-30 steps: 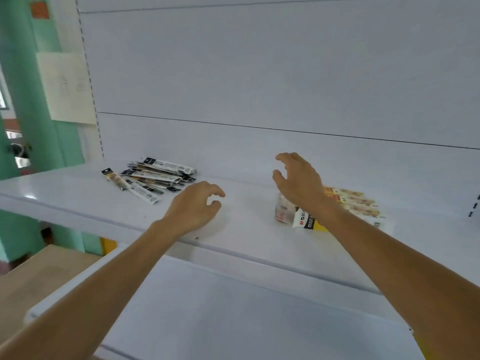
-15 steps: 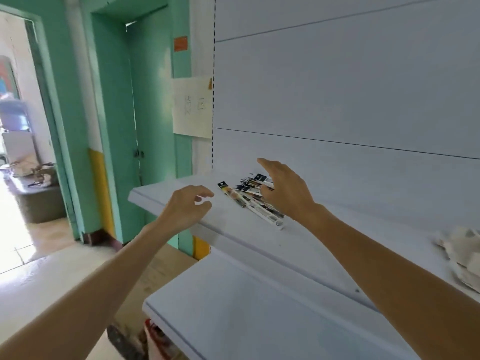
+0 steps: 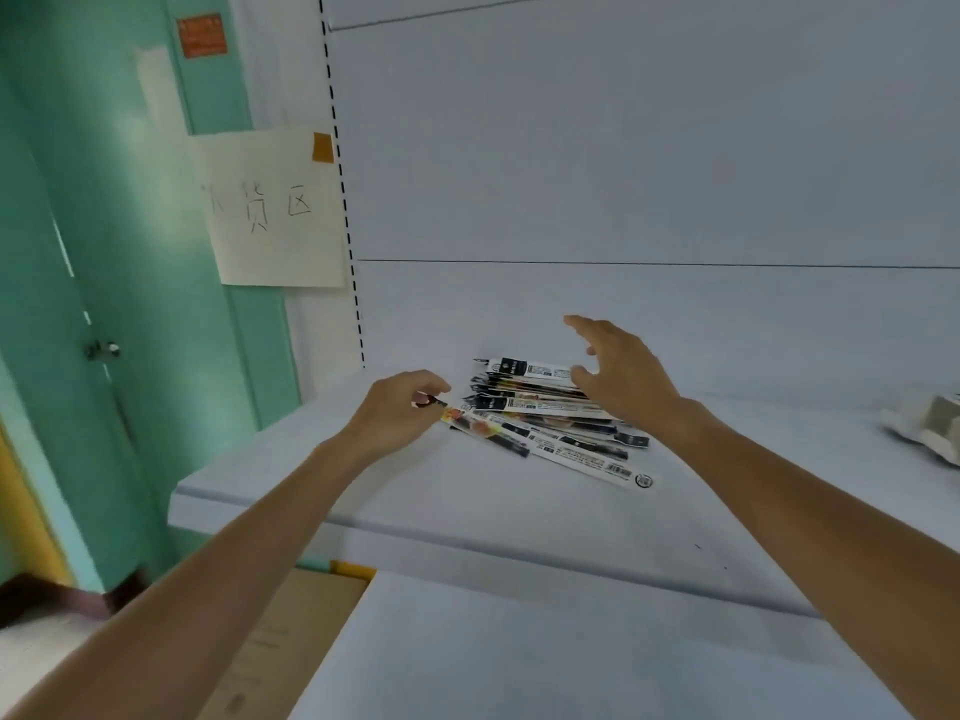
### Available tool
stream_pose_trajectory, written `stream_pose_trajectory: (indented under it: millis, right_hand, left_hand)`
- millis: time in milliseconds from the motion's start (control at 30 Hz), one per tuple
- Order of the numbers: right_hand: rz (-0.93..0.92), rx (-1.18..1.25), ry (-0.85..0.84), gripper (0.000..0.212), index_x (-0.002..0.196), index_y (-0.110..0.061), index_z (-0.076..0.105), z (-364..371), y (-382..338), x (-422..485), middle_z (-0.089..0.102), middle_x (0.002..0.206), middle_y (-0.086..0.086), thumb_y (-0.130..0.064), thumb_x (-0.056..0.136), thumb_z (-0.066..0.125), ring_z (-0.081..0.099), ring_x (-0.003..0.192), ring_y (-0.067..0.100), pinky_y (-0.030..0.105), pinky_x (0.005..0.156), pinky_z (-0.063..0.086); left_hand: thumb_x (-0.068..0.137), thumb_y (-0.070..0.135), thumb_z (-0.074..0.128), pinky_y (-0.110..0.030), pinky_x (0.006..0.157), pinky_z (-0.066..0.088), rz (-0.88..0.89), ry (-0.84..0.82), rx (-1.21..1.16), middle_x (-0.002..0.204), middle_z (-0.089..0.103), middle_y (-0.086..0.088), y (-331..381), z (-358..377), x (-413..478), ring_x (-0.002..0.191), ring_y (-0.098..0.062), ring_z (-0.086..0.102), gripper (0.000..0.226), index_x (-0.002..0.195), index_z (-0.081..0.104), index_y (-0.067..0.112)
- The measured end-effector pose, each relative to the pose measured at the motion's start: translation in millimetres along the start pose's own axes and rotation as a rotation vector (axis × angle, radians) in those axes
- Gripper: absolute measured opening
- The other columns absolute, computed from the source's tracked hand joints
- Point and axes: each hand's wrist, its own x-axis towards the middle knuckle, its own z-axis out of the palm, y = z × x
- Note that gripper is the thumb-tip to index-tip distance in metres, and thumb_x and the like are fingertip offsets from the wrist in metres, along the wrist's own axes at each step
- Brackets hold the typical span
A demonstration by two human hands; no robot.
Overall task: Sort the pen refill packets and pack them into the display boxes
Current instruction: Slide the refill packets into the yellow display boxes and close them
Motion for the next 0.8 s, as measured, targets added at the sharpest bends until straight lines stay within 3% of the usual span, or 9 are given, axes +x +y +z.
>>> stream_pose_trajectory:
  millis: [100,167,233,333,433,500,567,700,800]
  right_hand:
    - [0.100,-0.045,-0.006,0.050,0.137,-0.020,0.040,-3,20,-11,0.048,0.137,0.002,-0.019,0.090,0.055,0.050,0.118,0.019,0.037,0.098,0.042]
    - [0.139,-0.013,-0.027,0.037,0.124,-0.018,0.054,-8,23,-18,0.060,0.118,0.001,-0.023,0.088,0.060,0.057,0.102,0.017,0.034,0.090,0.046]
    - [0.155,0.064,-0.181,0.027,0.107,-0.018,0.062,-11,18,-26,0.066,0.096,-0.002,-0.029,0.084,0.067,0.062,0.086,0.016,0.032,0.082,0.050]
    - [0.115,0.048,-0.470,0.028,0.100,-0.018,0.065,-1,5,-35,0.065,0.086,-0.003,-0.034,0.078,0.072,0.058,0.074,0.009,0.020,0.071,0.047]
    - [0.165,0.101,-0.486,0.027,0.100,-0.015,0.065,7,1,-34,0.063,0.082,-0.002,-0.025,0.077,0.075,0.054,0.065,0.005,0.010,0.057,0.042]
    - [0.198,0.089,-0.446,0.021,0.096,-0.016,0.065,9,3,-32,0.060,0.079,-0.003,-0.020,0.077,0.074,0.054,0.068,0.009,0.016,0.064,0.046]
    - [0.179,0.021,-0.381,0.012,0.080,-0.020,0.060,10,7,-32,0.054,0.073,-0.008,-0.014,0.077,0.070,0.051,0.071,0.012,0.018,0.063,0.043]
    - [0.161,0.140,-0.148,0.017,0.071,-0.017,0.051,8,2,-33,0.050,0.070,-0.006,-0.002,0.078,0.056,0.045,0.062,0.016,0.021,0.053,0.035]
    - [0.112,0.181,-0.111,0.010,0.079,-0.016,0.055,8,-9,-31,0.053,0.073,-0.007,-0.008,0.081,0.060,0.045,0.060,0.012,0.022,0.053,0.036]
  left_hand:
    - [0.088,0.013,0.059,-0.023,0.091,0.038,0.054,-0.099,0.031,0.122,0.058,0.002,-4,17,15,0.113,-0.015,0.052,0.028,0.114,0.061,0.020]
    - [0.088,0.024,0.061,-0.028,0.091,0.038,0.058,-0.185,0.117,0.120,0.056,0.003,-4,27,23,0.113,-0.017,0.051,0.031,0.118,0.059,0.017]
    - [0.087,0.039,0.060,-0.032,0.084,0.042,0.072,-0.236,0.208,0.107,0.059,-0.001,-7,36,27,0.103,-0.023,0.056,0.031,0.108,0.060,0.016]
    - [0.079,0.053,0.063,-0.032,0.083,0.045,0.087,-0.196,0.232,0.094,0.055,0.004,-14,38,31,0.094,-0.019,0.056,0.044,0.103,0.062,0.016]
    - [0.068,0.068,0.064,-0.028,0.076,0.043,0.049,-0.212,0.227,0.088,0.059,0.007,-20,28,28,0.087,-0.014,0.055,0.053,0.095,0.063,0.022]
    - [0.053,0.079,0.054,-0.028,0.064,0.035,0.068,-0.227,0.227,0.081,0.059,0.002,-21,22,23,0.076,-0.015,0.051,0.071,0.084,0.064,0.016]
    - [0.056,0.075,0.056,-0.029,0.061,0.031,0.121,-0.208,0.204,0.075,0.056,-0.001,-20,18,19,0.071,-0.016,0.048,0.067,0.076,0.062,0.012]
    - [0.076,0.029,0.075,-0.025,0.078,0.046,0.255,-0.186,0.130,0.087,0.061,0.007,-14,21,9,0.089,-0.015,0.059,0.013,0.084,0.067,0.024]
    - [0.072,0.028,0.079,0.000,0.072,0.041,0.266,-0.342,-0.067,0.096,0.063,0.015,-2,30,0,0.091,0.001,0.059,0.035,0.105,0.068,0.024]
